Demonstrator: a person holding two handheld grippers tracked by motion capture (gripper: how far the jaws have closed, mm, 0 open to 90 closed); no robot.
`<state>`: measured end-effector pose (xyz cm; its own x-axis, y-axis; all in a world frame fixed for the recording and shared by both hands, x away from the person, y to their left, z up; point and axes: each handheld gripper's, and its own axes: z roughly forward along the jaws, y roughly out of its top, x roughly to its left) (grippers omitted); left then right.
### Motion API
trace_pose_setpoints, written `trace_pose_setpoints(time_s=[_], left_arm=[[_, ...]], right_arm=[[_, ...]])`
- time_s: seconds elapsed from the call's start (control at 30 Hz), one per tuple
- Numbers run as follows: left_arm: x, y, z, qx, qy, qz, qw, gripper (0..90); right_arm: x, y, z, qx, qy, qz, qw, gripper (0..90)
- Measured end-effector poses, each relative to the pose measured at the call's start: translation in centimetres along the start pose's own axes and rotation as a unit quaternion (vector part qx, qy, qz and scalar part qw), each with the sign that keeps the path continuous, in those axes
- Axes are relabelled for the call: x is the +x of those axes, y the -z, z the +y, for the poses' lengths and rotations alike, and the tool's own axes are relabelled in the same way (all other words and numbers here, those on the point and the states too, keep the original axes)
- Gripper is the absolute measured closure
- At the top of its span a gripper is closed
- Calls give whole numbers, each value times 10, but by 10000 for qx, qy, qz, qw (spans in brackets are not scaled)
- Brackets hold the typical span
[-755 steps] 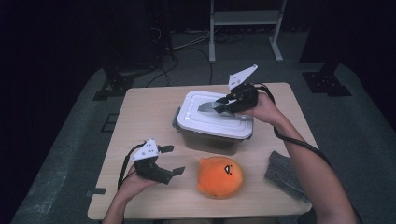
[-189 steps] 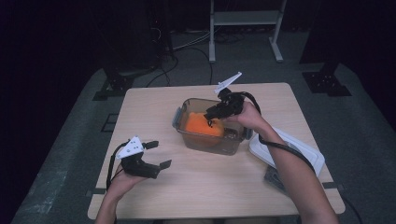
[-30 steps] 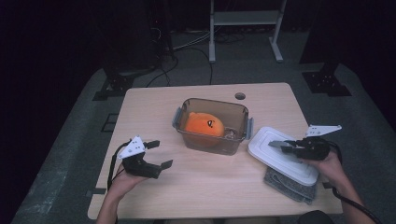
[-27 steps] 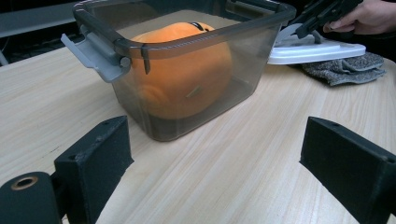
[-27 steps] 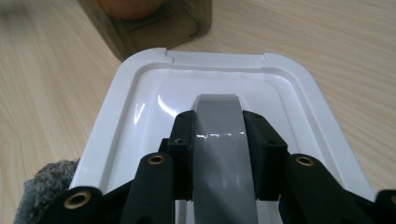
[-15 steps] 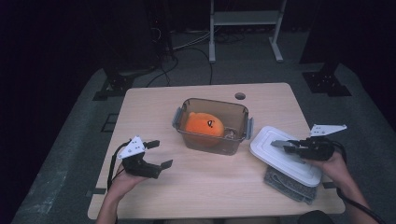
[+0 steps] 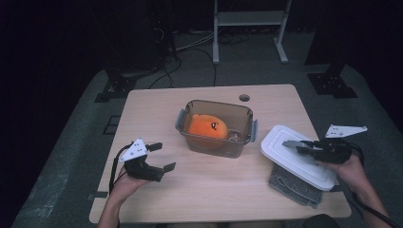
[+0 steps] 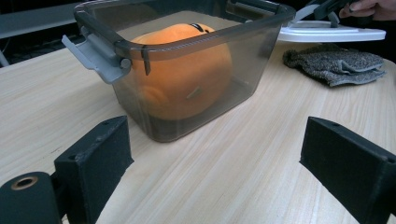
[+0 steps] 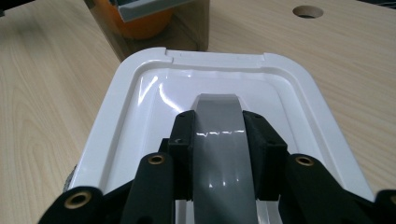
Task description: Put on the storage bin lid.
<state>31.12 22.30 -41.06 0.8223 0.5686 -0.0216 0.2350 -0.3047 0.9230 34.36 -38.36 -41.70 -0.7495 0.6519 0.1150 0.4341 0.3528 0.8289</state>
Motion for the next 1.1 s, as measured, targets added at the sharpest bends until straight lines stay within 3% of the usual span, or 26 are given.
trace_pose_setpoints(time_s=[0.57, 1.1], left_arm=[[0, 0, -1, 19, -2, -5, 10000, 79], [1, 0, -1, 5, 27, -7, 10000, 79]], right_arm=[[6, 30, 21, -199, 134, -158, 9996, 656], [19, 51, 57, -371, 384, -175, 9984, 656]])
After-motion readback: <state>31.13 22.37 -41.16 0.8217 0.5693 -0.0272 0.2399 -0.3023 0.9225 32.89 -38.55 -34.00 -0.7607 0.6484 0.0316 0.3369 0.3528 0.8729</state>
